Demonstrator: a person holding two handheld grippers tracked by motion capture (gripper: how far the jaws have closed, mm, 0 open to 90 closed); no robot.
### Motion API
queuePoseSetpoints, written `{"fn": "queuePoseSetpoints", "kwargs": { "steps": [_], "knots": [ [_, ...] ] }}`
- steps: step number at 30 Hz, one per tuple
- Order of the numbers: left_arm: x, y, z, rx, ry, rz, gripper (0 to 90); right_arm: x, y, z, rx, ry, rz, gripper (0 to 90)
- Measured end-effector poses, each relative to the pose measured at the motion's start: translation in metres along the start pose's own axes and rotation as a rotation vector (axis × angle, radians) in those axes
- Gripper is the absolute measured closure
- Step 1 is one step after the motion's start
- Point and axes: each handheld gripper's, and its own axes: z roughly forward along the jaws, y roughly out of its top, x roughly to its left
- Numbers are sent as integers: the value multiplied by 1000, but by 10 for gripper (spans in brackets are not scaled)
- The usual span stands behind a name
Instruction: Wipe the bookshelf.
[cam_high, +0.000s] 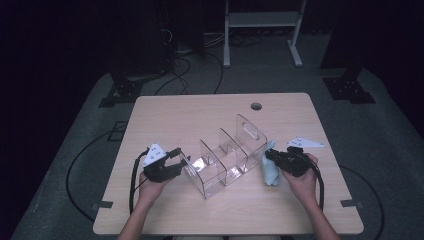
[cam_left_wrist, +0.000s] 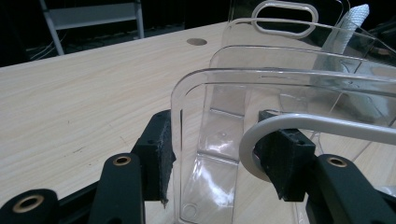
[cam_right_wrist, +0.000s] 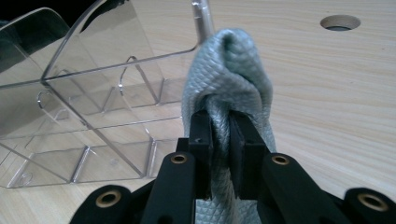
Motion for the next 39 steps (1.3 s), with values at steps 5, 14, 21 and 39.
{"fn": "queuePoseSetpoints", "kwargs": {
  "steps": [5,14,21,39],
  "knots": [
    [0,-1,0,-3,2,-2,475,22,-4,5,25,73,-38,796],
    [-3,-1,-1,-5,-13,-1,473,9,5,0,-10,21,-16,797],
    [-2,-1,-2,-5,-15,0,473,42,2,3,24,101,-111,797],
    [-2,-2,-3,-9,-10,0,470,36,15,2,-25,64,-79,796]
  ]
}}
